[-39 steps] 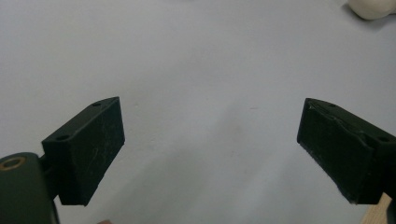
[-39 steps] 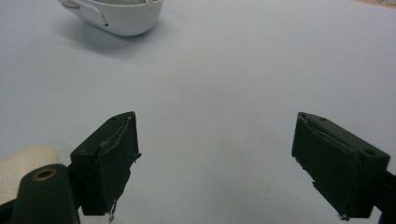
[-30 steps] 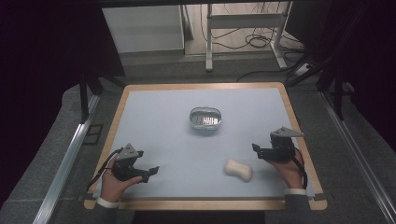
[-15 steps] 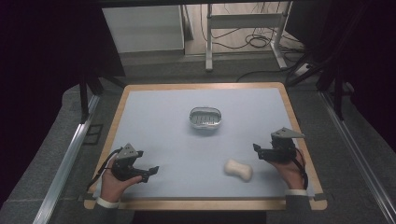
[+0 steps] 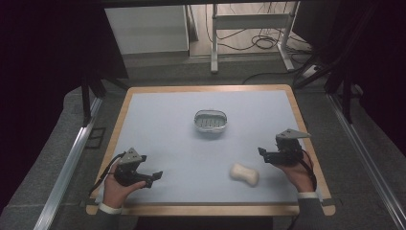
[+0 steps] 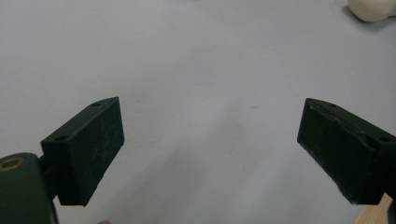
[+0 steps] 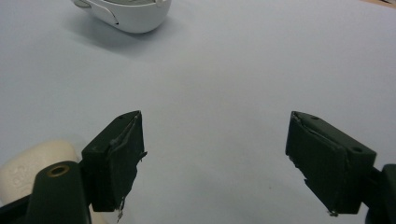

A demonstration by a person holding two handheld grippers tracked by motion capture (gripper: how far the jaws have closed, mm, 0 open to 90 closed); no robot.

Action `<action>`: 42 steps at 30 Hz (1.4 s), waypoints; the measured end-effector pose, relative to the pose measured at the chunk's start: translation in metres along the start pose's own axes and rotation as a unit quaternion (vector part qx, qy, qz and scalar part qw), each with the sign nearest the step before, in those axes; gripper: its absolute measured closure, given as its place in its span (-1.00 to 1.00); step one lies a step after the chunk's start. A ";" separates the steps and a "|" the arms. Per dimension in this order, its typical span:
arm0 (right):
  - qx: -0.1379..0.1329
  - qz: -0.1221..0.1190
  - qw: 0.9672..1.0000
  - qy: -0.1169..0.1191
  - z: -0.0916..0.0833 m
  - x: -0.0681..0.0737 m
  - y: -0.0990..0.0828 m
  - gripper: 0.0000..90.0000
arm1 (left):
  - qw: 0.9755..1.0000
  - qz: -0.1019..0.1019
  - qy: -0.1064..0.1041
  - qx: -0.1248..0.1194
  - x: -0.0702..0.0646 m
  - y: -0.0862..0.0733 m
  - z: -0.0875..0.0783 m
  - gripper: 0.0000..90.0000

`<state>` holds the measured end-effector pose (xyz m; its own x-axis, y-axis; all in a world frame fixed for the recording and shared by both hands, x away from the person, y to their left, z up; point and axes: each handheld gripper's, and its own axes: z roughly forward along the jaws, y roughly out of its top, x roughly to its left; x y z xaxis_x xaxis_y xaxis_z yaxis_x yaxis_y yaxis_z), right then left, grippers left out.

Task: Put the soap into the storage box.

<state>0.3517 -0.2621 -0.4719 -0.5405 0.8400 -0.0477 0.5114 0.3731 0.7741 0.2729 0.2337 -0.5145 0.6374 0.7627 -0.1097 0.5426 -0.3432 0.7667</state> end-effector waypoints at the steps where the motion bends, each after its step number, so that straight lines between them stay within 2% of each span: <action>1: 0.000 0.000 1.000 0.000 0.000 0.000 0.000 -0.57 | 1.000 0.000 0.000 0.000 0.000 0.000 0.000 -0.83; 3: 0.001 0.001 1.000 0.002 0.000 0.000 0.001 -0.56 | 1.000 0.001 -0.001 0.001 0.000 0.000 0.001 -0.83; 5: 0.005 0.004 1.000 0.013 0.002 0.002 0.001 -0.56 | 1.000 0.001 -0.001 0.001 0.000 0.000 0.000 -0.83; 6: 0.023 -0.003 1.000 0.014 0.004 0.004 0.003 -0.55 | 1.000 0.001 0.000 0.001 0.000 0.000 0.000 -0.83; 11: 0.038 -0.020 0.999 0.011 0.003 0.007 0.006 -0.55 | 1.000 0.002 0.000 0.004 0.000 0.000 0.001 -0.83; 26: 0.069 -0.040 0.997 0.014 0.001 0.013 0.014 -0.50 | 1.000 0.001 -0.004 0.002 -0.001 -0.001 0.001 -0.83; 34: 0.092 -0.062 0.994 0.025 0.000 0.024 0.020 -0.49 | 1.000 0.001 -0.010 0.002 -0.002 0.000 0.002 -0.83; 38: 0.105 -0.084 0.991 0.020 0.000 0.031 0.024 -0.47 | 1.000 0.004 -0.009 0.004 -0.002 0.000 0.002 -0.83; 42: 0.121 -0.092 0.988 0.028 0.002 0.037 0.026 -0.46 | 1.000 0.005 -0.011 0.005 -0.002 0.000 0.002 -0.83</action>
<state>0.3461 -0.2208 -0.4546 -0.6717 0.7287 -0.1335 0.5424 0.6065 0.5814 0.2726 0.2309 -0.5161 0.6537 0.7478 -0.1161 0.5418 -0.3554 0.7617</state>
